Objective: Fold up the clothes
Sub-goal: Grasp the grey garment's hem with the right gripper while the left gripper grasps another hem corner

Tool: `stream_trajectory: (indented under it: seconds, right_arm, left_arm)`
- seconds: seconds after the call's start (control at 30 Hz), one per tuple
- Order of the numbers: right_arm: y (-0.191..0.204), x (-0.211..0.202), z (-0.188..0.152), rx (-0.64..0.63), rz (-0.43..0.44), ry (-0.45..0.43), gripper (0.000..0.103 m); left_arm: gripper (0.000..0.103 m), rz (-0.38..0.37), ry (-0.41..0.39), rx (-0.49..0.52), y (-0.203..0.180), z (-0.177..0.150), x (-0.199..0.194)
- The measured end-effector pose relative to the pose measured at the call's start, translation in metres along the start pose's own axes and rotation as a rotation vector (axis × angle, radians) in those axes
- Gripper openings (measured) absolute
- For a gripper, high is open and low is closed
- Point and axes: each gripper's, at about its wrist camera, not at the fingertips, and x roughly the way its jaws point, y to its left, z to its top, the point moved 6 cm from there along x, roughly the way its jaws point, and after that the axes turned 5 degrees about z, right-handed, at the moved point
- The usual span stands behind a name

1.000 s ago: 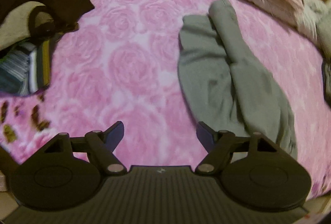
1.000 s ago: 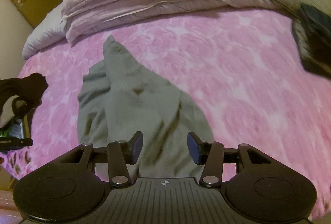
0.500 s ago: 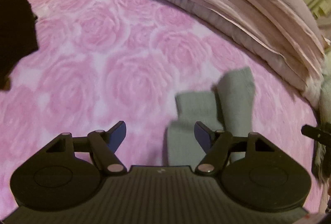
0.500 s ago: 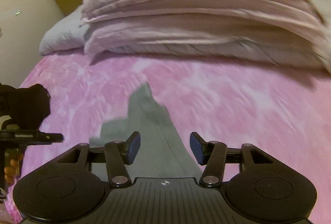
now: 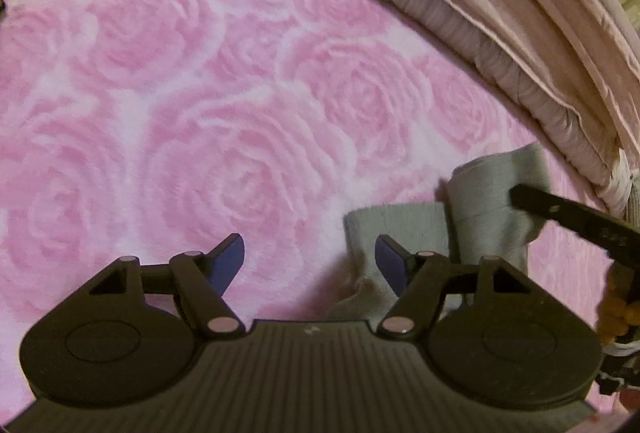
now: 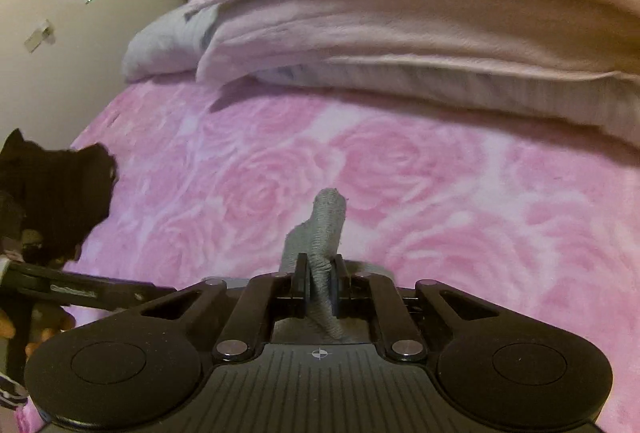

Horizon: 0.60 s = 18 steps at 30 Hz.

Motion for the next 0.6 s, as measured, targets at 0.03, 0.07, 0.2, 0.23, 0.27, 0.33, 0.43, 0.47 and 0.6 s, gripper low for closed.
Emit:
stream_trajectory:
  seconds: [0.03,0.07,0.2,0.23,0.27,0.33,0.43,0.47,0.6]
  right_arm:
    - [0.0,-0.016,0.001,0.004,-0.003,-0.041,0.005]
    - [-0.004,-0.038,0.003,0.024,-0.02,-0.09,0.005]
    - [-0.031,-0.123,0.001,0.087,-0.173,-0.18,0.005]
    - [-0.039,-0.139,-0.001,0.101,-0.21,-0.177,0.005]
    - [-0.045,-0.153,-0.004,0.122,-0.229,-0.189,0.005]
    - [-0.052,-0.173,-0.011,0.135,-0.246,-0.208,0.005]
    - [-0.054,-0.187,-0.022,0.14,-0.266,-0.203,0.005]
    - [-0.051,-0.191,-0.025,0.141,-0.261,-0.209,0.005]
    - [-0.037,-0.197,-0.031,0.134,-0.253,-0.221,0.005]
  left_arm:
    - [0.067,-0.002,-0.002,0.007,-0.002,-0.001,0.002]
    - [0.067,-0.008,-0.005,0.017,-0.005,-0.001,0.002]
    - [0.067,-0.075,0.018,0.047,-0.024,-0.002,0.008]
    - [0.066,-0.085,0.028,0.074,-0.033,-0.003,0.012]
    - [0.066,-0.088,0.034,0.097,-0.04,-0.005,0.015]
    - [0.067,-0.075,0.04,0.135,-0.052,-0.008,0.023]
    - [0.066,-0.097,0.039,0.124,-0.065,-0.007,0.029]
    - [0.065,-0.136,0.047,0.099,-0.066,-0.005,0.03]
    - [0.063,-0.197,0.074,0.088,-0.081,0.012,0.044]
